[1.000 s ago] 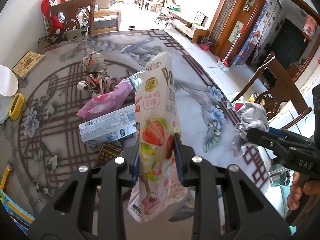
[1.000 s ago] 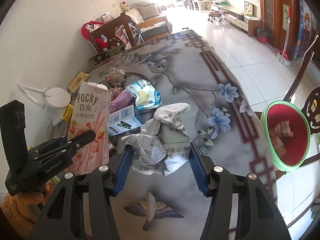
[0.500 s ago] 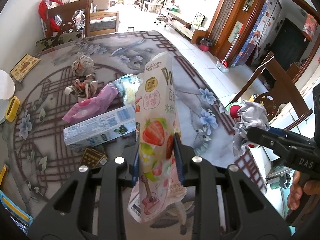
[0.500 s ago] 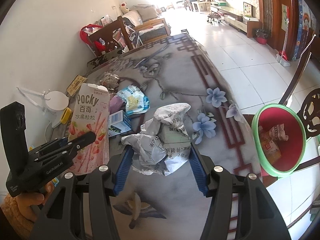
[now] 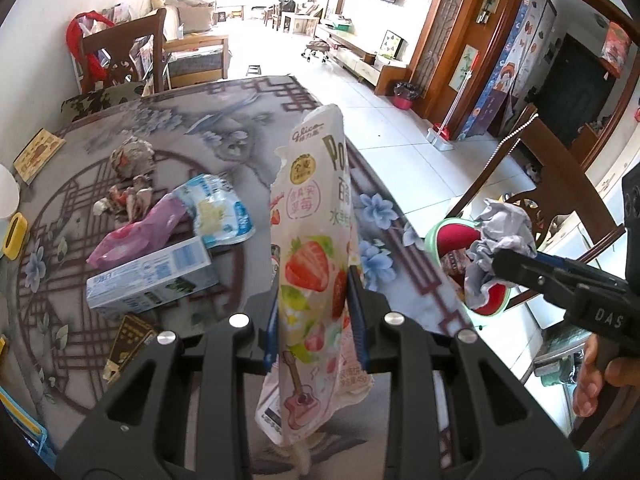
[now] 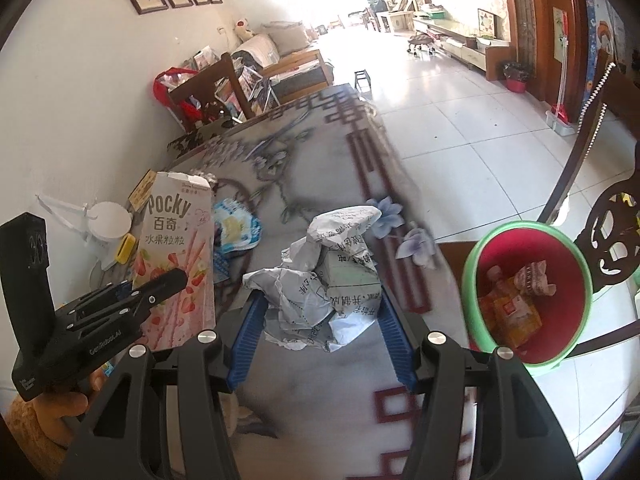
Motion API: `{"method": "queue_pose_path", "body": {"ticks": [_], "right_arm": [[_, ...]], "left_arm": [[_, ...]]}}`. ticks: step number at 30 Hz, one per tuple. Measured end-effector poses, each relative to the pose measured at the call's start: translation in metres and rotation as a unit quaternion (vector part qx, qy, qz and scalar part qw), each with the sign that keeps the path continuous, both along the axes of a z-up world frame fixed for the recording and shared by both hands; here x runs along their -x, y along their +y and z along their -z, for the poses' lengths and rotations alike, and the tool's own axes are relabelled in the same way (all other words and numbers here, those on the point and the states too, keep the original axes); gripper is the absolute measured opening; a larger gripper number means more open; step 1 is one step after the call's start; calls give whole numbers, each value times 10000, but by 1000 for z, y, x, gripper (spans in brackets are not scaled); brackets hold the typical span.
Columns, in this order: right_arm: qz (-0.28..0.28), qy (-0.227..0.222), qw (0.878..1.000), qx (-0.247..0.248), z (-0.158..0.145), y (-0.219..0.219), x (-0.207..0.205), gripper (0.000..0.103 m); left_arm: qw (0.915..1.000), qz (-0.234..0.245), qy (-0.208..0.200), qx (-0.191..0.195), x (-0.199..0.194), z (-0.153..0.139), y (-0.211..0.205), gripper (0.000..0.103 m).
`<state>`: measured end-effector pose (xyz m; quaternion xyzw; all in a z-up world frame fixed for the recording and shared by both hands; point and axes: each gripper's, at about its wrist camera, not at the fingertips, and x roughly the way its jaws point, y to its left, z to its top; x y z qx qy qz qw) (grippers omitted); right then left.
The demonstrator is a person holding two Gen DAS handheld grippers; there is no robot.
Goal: Collect trash
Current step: 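Carry the Pocky box and newspaper over the red bucket and release both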
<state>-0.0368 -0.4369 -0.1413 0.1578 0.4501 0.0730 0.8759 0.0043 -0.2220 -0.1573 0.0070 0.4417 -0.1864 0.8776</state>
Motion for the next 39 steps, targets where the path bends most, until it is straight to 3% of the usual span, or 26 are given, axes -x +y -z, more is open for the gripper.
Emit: {"method": "queue_pose_path", "body": {"ticks": [10,21,39], "right_arm": [[298,31,9995,-83,5,-50,-1,55],[753,137,9970,-80,17,-107,3,55],[2029,464,9781,-22,43,-213,25,55]], "left_arm": [[9998,148,-156,-60,-3,-9,-39,28],[9975,680,-199,-26,-18,-10,-105,28],[9787,2032,-259,114,-43,3,-236,28]]}}
